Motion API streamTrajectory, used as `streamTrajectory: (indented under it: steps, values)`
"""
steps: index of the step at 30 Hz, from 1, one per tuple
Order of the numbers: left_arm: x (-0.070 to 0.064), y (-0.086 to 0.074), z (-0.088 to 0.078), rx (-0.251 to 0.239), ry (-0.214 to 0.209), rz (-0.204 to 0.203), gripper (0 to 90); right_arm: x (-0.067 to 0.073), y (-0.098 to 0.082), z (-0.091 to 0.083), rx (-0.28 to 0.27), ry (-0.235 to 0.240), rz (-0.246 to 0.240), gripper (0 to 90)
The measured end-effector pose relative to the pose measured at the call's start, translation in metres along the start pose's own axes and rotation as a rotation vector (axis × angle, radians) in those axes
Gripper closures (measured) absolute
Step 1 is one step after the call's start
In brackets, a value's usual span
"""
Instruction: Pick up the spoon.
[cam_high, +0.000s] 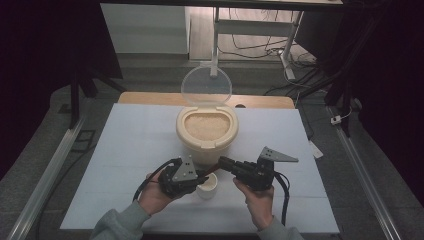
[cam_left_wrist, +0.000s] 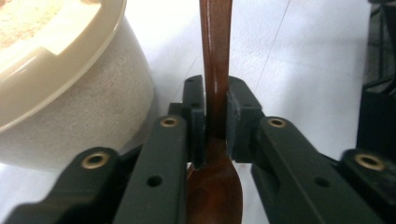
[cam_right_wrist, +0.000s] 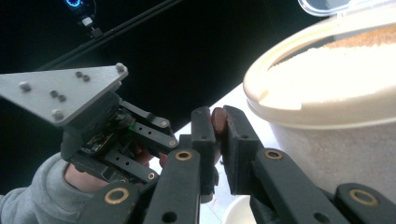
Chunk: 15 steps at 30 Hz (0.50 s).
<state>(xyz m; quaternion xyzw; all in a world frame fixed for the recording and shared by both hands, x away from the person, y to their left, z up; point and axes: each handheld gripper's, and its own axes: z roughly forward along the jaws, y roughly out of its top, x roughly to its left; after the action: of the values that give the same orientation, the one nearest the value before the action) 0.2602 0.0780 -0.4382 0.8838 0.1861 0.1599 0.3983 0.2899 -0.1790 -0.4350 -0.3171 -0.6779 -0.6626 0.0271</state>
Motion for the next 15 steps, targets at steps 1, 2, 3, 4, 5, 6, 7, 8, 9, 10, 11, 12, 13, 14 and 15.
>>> streamTrajectory:
  steps: [1,2,3,4,5,6,7,8,9,10,11,12,13,14,15]
  values:
    - [0.003,-0.002,-0.002,-0.017,-0.012,-0.042,65.1,0.000,0.001,-0.001,-0.002,0.002,-0.002,82.9]
    - [0.005,-0.004,-0.003,-0.025,-0.020,-0.060,61.8,0.000,0.002,-0.001,-0.004,0.003,0.001,82.9]
    - [0.007,-0.006,-0.005,-0.030,-0.022,-0.075,59.8,-0.001,0.002,-0.002,-0.006,0.003,0.000,82.9]
    - [0.008,-0.008,-0.007,-0.035,-0.023,-0.090,56.4,-0.001,0.003,-0.003,-0.010,0.005,-0.001,82.9]
    - [0.008,-0.008,-0.007,-0.035,-0.023,-0.090,51.9,-0.002,0.003,-0.004,-0.013,0.005,-0.001,82.9]
    - [0.010,-0.012,-0.010,-0.050,-0.016,-0.125,47.6,-0.002,0.004,-0.005,-0.018,0.006,-0.001,82.9]
    - [0.010,-0.012,-0.010,-0.050,-0.016,-0.125,44.3,-0.003,0.004,-0.006,-0.024,0.007,-0.001,82.9]
    - [0.012,-0.018,-0.015,-0.066,-0.018,-0.157,41.4,-0.003,0.005,-0.007,-0.027,0.007,0.000,82.9]
    - [0.013,-0.020,-0.018,-0.072,-0.014,-0.171,38.9,-0.004,0.005,-0.007,-0.033,0.006,-0.002,82.9]
    - [0.013,-0.023,-0.021,-0.078,-0.007,-0.183,36.6,-0.004,0.006,-0.008,-0.037,0.008,-0.004,82.9]
    - [0.014,-0.027,-0.024,-0.084,-0.004,-0.194,34.7,-0.004,0.007,-0.009,-0.042,0.005,-0.007,82.9]
    - [0.014,-0.030,-0.027,-0.089,-0.002,-0.203,33.2,-0.004,0.007,-0.010,-0.044,0.004,-0.010,82.9]
    - [0.014,-0.035,-0.030,-0.093,0.005,-0.211,32.0,-0.004,0.008,-0.011,-0.046,0.003,-0.012,82.9]
    - [0.015,-0.040,-0.033,-0.095,0.013,-0.220,30.8,-0.004,0.009,-0.012,-0.051,0.001,-0.015,82.9]
    - [0.015,-0.046,-0.035,-0.096,0.022,-0.231,29.6,-0.004,0.010,-0.014,-0.056,0.002,-0.016,82.9]
